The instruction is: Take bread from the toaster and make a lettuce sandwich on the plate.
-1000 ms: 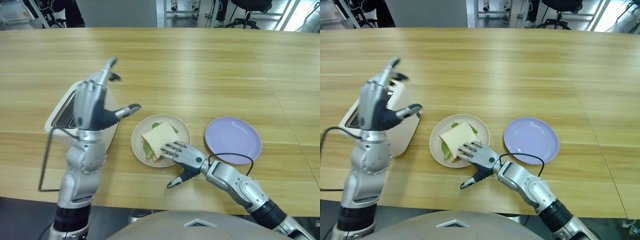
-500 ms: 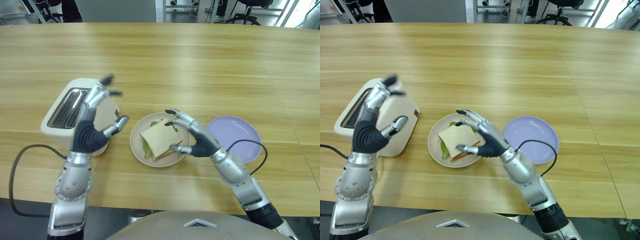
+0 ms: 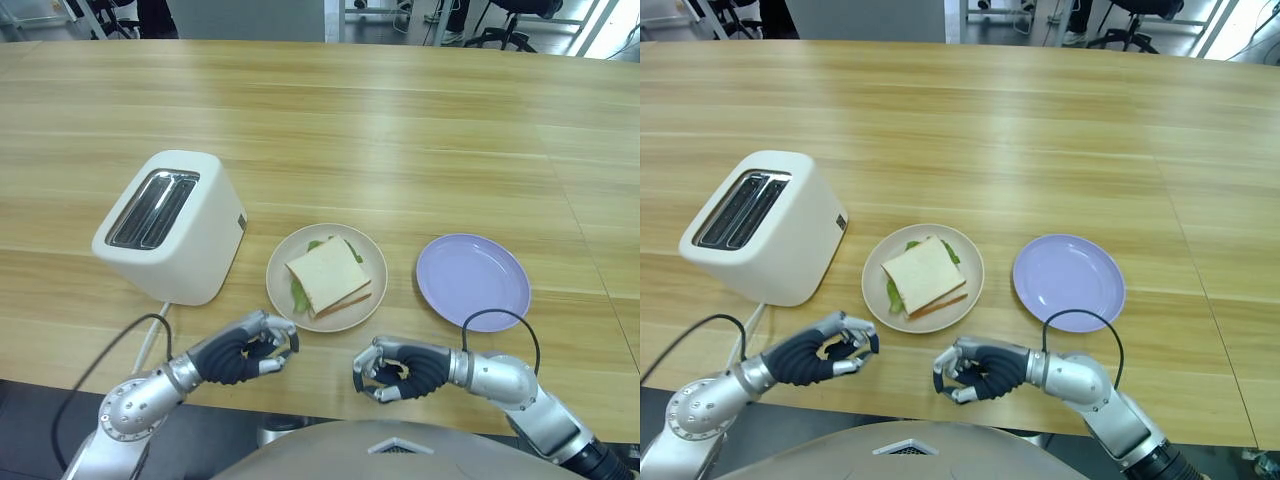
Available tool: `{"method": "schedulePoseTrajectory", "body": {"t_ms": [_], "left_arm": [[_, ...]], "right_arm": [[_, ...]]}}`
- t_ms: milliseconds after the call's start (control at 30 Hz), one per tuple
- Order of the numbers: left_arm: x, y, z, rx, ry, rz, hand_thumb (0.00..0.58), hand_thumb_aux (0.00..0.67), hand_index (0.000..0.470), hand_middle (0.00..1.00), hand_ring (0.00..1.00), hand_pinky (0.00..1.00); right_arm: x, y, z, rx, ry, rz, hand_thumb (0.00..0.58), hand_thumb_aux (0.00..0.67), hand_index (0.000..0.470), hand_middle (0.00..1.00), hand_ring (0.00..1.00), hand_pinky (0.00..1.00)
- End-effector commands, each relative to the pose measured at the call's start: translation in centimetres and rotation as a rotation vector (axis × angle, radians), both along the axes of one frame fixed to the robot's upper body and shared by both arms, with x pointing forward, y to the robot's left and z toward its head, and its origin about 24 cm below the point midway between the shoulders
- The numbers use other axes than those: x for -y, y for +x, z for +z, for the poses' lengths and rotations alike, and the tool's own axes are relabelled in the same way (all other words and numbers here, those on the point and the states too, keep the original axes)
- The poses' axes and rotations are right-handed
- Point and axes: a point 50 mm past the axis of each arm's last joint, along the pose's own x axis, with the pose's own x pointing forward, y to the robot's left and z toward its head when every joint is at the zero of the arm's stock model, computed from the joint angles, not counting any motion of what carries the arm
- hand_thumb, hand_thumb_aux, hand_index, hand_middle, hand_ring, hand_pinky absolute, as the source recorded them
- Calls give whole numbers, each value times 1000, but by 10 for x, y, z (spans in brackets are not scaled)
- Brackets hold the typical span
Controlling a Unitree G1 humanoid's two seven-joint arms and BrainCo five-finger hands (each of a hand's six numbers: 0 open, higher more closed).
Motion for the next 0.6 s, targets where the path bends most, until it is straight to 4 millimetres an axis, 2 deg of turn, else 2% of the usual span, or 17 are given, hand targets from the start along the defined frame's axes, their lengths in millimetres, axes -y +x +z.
{"method": "schedulePoseTrajectory", "body": {"t_ms": [33, 300, 500, 600], "left_arm": [[3, 0, -31, -43, 262, -63, 580, 670, 460, 1000, 1000, 1000], [14, 38, -61, 99, 573, -137, 580, 670, 460, 1000, 1000, 1000], [32, 92, -53, 314, 647, -100, 580, 670, 460, 1000, 1000, 1000], [43, 122, -45, 391, 642, -62, 580, 670, 460, 1000, 1000, 1000]], "right_arm": [[-3, 4, -20, 129, -155, 7, 580, 670, 460, 1000, 1000, 1000], [-23, 29, -41, 370, -293, -28, 580, 670, 460, 1000, 1000, 1000], [-35, 61, -45, 516, -346, -120, 580, 670, 460, 1000, 1000, 1000], [-36, 88, -43, 592, -379, -207, 580, 670, 460, 1000, 1000, 1000]]}}
